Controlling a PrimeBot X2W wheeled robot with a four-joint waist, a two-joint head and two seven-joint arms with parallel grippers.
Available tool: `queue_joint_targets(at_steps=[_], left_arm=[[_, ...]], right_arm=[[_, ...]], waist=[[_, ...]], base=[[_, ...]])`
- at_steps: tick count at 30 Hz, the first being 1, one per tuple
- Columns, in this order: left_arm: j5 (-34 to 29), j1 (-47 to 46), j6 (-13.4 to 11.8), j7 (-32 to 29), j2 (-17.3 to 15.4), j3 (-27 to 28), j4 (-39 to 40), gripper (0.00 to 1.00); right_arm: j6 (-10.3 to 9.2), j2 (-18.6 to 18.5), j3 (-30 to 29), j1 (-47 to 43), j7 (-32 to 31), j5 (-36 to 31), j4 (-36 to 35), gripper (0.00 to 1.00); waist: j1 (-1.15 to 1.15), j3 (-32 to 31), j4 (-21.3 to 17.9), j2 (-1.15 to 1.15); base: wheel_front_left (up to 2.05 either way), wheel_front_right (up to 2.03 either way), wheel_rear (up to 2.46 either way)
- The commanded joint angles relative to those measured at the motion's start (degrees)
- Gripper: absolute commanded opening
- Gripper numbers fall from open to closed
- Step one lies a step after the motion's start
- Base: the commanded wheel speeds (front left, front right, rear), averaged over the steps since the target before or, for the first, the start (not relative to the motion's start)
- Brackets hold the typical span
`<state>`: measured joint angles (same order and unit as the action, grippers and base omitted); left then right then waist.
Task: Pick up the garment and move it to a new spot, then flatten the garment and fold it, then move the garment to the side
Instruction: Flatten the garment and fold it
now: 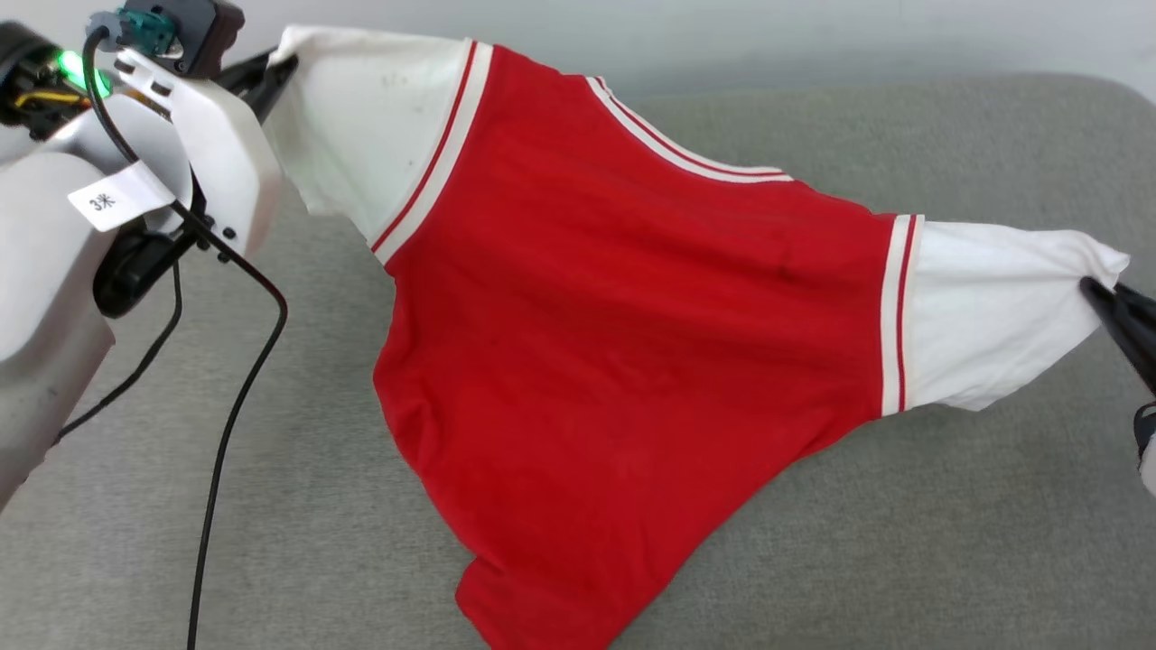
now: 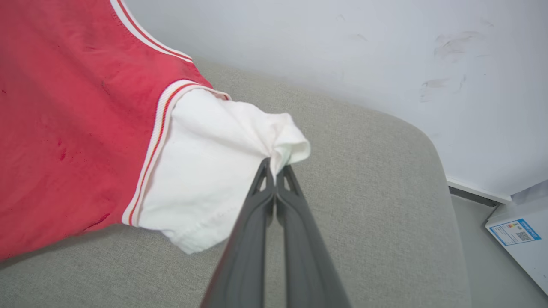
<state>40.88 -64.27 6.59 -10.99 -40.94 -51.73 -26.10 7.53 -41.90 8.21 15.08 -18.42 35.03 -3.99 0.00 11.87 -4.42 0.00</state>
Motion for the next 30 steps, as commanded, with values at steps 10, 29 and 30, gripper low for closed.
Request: queue_joint_targets(at_steps=[10,29,30], left_arm=[[-4.0,-3.0,-5.2,6.0,-1.1,2.1,9.0,0.0],[-5.2,-16.3,-6.7,7.2,3.3,6.1,7.8,0.0],[-5.2,-17.7,-6.6,7.6,3.8,6.5,6.9,0.0]], right_arm=[[-0.09,-2.1,-2.8,6.4,-1.5,-1.1,-3.1,0.0],[-0.09,-4.2,3.6,35.2,-4.3,0.0,4.1,0.0],[-0.09,-3.8,4.5,37.5,-4.3,-0.2,5.4,0.0]], waist=[[0.0,-8.5,4.7,0.0],[0.0,-1.8,5.3,0.0],[0.0,-0.7,5.1,0.0]], base=[[0.0,0.0,0.0],[0.0,0.0,0.0],[0.0,0.0,0.0]])
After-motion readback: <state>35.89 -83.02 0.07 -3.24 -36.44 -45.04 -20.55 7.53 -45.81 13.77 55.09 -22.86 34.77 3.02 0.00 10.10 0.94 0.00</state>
